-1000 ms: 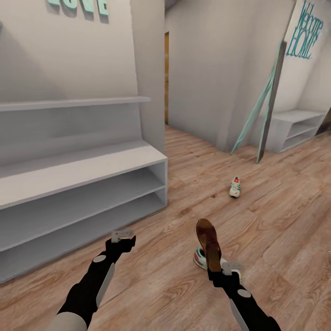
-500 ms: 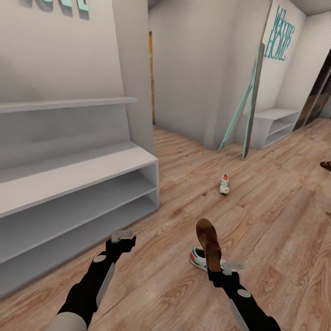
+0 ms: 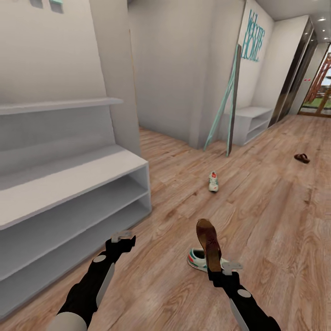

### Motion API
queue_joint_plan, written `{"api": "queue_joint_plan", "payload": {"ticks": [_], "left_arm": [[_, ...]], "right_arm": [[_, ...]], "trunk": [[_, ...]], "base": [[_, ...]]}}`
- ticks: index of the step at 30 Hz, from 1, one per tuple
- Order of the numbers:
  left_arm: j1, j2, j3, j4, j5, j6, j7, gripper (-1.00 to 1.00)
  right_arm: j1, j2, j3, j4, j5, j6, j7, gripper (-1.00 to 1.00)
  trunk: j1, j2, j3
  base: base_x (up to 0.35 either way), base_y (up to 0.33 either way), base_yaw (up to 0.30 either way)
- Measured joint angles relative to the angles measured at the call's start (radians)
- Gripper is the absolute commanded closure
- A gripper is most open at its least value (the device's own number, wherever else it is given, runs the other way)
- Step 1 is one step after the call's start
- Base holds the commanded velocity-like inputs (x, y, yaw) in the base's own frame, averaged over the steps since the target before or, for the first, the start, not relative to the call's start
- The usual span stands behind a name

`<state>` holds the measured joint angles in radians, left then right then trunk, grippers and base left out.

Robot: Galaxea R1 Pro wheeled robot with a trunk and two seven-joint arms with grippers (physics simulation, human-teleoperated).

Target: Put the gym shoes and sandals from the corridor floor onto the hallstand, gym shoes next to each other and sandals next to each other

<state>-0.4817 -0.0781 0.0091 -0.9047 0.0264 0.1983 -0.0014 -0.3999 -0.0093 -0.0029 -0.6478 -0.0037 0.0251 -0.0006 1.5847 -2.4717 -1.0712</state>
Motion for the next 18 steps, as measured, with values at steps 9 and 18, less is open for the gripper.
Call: {"api": "queue_joint_plan", "payload": {"ticks": [9,18], "left_arm": [[0.0,0.0,0.0,0.0,0.0,0.0,0.0,-1.0],[0.0,0.0,0.0,0.0,0.0,0.0,0.0,-1.0]], "right_arm": [[0.0,0.0,0.0,0.0,-0.001,0.0,0.0,1.0],[0.0,0.0,0.0,0.0,-0.001,0.0,0.0,1.0]], "trunk": [[0.0,0.0,0.0],[0.0,0.0,0.0]], "base": [[0.049,0.105,-0.297],[0.001,0.004,-0.297]]}}
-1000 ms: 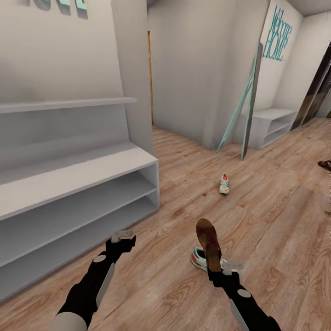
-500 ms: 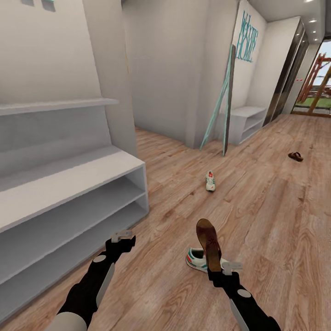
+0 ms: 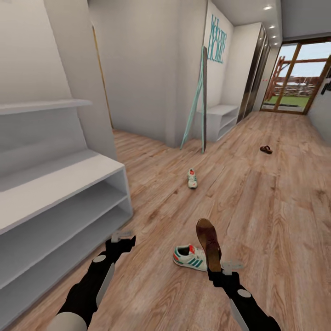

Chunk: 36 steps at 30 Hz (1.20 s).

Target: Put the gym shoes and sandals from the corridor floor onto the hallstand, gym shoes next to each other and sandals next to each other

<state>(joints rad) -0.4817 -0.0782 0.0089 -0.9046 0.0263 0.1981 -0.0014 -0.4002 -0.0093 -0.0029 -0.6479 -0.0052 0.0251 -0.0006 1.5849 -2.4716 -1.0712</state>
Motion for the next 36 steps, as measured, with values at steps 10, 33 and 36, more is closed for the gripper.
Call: {"api": "queue_joint_plan", "payload": {"ticks": [10,33,36], "left_arm": [[0.0,0.0,0.0,0.0,0.0,0.0,0.0,-1.0],[0.0,-0.001,-0.001,0.0,0.0,0.0,0.0,-1.0],[0.0,-0.001,0.0,0.0,0.0,0.0,0.0,-1.0]], "right_arm": [[0.0,0.0,0.0,0.0,0.0,0.0,0.0,1.0],[0.0,0.0,-0.001,0.007,0.0,-0.001,-0.001,1.0],[0.0,0.0,-0.001,0.006,0.0,-0.001,-0.001,1.0]], "trunk": [[0.0,0.0,0.0],[0.0,0.0,0.0],[0.0,0.0,0.0]], "base": [[-0.005,0.032,-0.298],[-0.045,0.206,-0.126],[0.0,0.131,-0.058]]}}
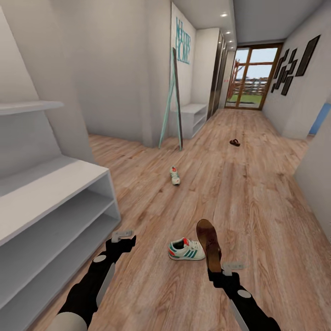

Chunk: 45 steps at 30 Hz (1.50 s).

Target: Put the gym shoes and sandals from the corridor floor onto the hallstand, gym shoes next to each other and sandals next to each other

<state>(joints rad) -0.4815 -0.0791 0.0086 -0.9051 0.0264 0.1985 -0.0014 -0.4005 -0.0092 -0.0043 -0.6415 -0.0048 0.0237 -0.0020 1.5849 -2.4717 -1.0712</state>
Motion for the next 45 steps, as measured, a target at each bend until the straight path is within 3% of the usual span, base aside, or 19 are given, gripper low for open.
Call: {"api": "queue_joint_plan", "payload": {"ticks": [28,45], "left_arm": [[0.0,0.0,0.0,0.0,0.0,-0.003,0.0,-1.0],[0.0,-0.006,0.0,0.0,-0.001,-0.003,0.0,-1.0]], "right_arm": [[0.001,0.0,0.0,0.001,0.0,0.0,0.0,1.0],[0.0,0.0,0.0,0.001,0.0,0.0,0.0,1.0]], "trunk": [[0.0,0.0,0.0],[0.0,0.0,0.0]], "base": [[0.0,0.257,-0.29],[0.0,0.02,-0.3]]}}
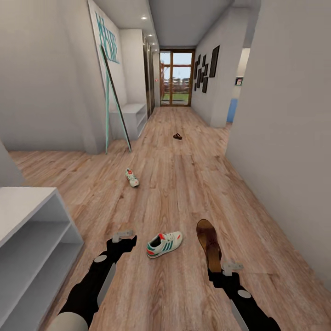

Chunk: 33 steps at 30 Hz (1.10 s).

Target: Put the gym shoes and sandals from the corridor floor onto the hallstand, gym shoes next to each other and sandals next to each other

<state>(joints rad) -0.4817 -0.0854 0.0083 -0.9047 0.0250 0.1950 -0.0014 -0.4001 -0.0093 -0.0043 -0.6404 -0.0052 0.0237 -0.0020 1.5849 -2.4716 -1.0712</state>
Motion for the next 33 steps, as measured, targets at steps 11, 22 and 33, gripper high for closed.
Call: {"api": "queue_joint_plan", "payload": {"ticks": [11,22,33], "left_arm": [[0.0,0.0,0.001,0.0,0.0,0.0,0.0,-1.0],[0.0,0.0,0.0,0.0,0.0,0.0,0.0,-1.0],[0.0,0.0,0.001,0.0,0.0,0.0,0.0,-1.0]], "right_arm": [[-0.001,0.0,0.0,0.0,0.0,0.0,0.0,1.0],[0.0,0.0,0.0,0.0,0.0,0.0,0.0,1.0],[0.0,0.0,0.0,0.0,0.0,0.0,0.0,1.0]], "trunk": [[0.0,0.0,0.0],[0.0,0.0,0.0],[0.0,0.0,0.0]], "base": [[0.0,0.0,-0.3],[-0.123,0.086,-0.3],[-0.147,0.26,-0.3]]}}
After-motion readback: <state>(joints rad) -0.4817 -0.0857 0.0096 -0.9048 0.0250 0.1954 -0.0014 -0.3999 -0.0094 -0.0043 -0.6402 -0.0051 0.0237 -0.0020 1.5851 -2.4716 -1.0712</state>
